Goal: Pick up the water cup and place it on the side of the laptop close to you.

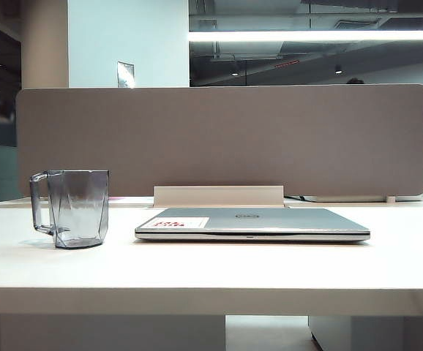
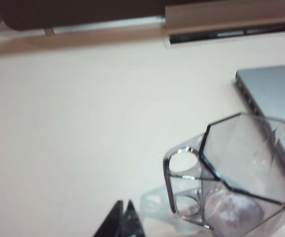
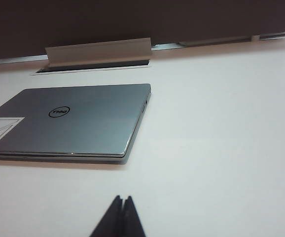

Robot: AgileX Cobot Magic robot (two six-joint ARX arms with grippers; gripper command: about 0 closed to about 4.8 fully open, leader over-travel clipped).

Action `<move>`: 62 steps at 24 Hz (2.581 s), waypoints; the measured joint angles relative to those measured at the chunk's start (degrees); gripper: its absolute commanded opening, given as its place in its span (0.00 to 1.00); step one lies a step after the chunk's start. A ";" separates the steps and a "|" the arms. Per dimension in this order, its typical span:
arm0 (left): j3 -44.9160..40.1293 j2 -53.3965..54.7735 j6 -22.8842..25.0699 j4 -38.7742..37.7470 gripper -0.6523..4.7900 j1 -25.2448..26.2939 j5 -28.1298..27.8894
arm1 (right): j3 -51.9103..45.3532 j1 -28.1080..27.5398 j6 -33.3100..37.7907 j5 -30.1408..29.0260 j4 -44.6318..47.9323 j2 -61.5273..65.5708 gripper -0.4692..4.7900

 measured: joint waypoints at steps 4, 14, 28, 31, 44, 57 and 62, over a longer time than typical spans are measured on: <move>0.02 7.50 -0.04 5.42 0.17 0.00 0.04 | 0.00 0.00 0.02 0.00 0.00 0.00 0.08; 0.02 24.02 -0.07 19.58 0.36 -0.02 3.69 | 0.00 0.00 0.09 0.00 0.00 0.00 0.08; 0.31 37.92 -0.07 37.90 0.36 -0.02 6.82 | 0.00 -0.02 0.09 0.02 -1.42 0.00 0.08; 1.29 38.34 -0.07 38.01 0.36 -0.02 6.82 | 0.00 -0.02 0.09 0.02 -1.88 0.00 0.08; 5.77 38.34 -0.11 37.13 0.29 -0.02 7.80 | 0.00 -0.02 0.09 0.02 -1.90 0.00 0.08; 5.77 38.34 -3.61 37.07 0.14 -0.02 7.91 | 0.00 -0.02 0.09 0.02 -2.95 0.00 0.08; 5.77 38.32 -5.33 37.64 0.11 -0.02 8.00 | 0.00 -0.02 0.09 0.02 -2.97 0.00 0.08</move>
